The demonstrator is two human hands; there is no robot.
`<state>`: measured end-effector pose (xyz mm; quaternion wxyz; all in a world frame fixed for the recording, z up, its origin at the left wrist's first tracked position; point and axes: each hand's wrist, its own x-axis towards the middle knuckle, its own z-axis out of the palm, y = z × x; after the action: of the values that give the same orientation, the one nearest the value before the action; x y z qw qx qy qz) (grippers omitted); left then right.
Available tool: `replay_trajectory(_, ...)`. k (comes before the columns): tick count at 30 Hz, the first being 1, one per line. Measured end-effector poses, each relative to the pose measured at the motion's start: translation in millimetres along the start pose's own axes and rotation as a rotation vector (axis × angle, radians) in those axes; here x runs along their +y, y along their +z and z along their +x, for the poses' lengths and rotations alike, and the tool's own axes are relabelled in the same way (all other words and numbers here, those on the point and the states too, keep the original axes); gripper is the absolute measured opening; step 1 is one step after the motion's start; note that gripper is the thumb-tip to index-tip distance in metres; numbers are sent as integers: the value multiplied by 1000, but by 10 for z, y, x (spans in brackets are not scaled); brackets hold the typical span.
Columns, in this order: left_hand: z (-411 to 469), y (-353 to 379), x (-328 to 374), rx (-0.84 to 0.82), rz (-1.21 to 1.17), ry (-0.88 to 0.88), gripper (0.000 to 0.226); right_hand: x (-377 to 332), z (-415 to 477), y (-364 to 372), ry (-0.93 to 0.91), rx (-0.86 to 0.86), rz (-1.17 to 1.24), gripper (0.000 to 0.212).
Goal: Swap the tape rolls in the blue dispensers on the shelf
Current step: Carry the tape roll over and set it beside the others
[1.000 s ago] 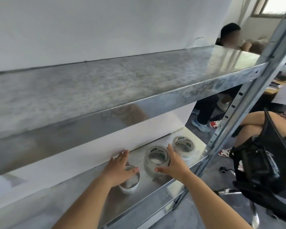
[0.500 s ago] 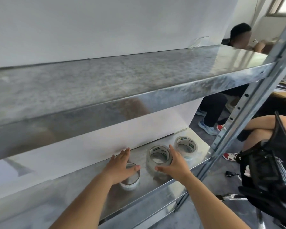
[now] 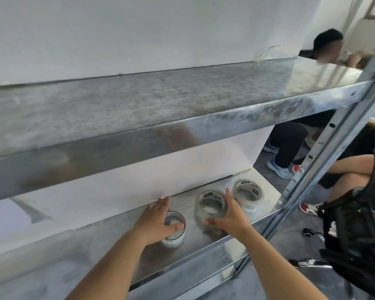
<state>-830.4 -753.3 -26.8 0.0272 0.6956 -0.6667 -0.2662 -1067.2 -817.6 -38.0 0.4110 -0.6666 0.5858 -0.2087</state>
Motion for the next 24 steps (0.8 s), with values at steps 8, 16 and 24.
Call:
replay_trajectory(8,-69,-57,49,-6,-9,-19,91,27,-49,-9,-33,37,-2,125)
replay_trajectory(16,-176,-119,123,40,10,-50,88,-77,-89,-170,-85,28,-24,120)
replay_trajectory(24,-336,-106,58,126,-5,-142,87,-261,-103,-168,-162,6,-80,116)
